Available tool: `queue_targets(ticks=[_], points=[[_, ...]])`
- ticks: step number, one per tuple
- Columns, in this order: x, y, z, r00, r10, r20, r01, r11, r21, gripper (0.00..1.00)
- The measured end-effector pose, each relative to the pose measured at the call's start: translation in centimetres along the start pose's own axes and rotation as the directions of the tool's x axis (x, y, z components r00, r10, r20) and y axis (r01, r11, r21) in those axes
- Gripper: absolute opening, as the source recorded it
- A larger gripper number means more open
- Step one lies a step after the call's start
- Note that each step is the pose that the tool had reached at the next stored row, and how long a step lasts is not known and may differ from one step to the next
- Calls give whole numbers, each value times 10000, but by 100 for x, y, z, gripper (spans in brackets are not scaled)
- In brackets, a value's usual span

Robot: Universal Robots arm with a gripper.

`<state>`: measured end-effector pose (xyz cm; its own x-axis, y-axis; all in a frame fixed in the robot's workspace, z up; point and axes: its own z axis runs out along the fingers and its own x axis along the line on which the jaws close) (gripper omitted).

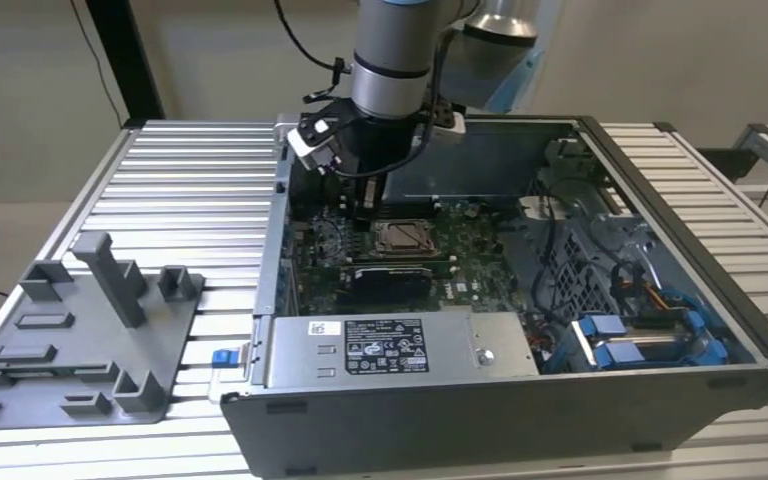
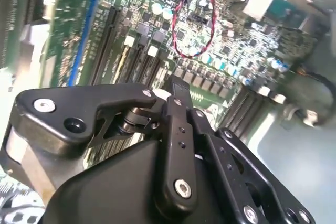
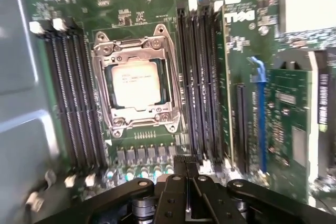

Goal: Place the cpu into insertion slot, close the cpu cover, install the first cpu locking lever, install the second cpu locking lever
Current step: 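Install the second cpu locking lever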

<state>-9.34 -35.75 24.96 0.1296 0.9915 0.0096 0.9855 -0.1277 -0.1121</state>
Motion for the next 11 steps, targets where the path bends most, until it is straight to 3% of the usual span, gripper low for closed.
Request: queue_targets(ticks=[6, 8, 11], points=[[-35, 44, -261, 10000, 0, 0, 0, 10000, 0, 0], [-63, 73, -274, 10000, -1, -9, 1, 10000, -9, 0], [-92, 161, -285, 10000, -10, -81, 10, 10000, -36, 0]])
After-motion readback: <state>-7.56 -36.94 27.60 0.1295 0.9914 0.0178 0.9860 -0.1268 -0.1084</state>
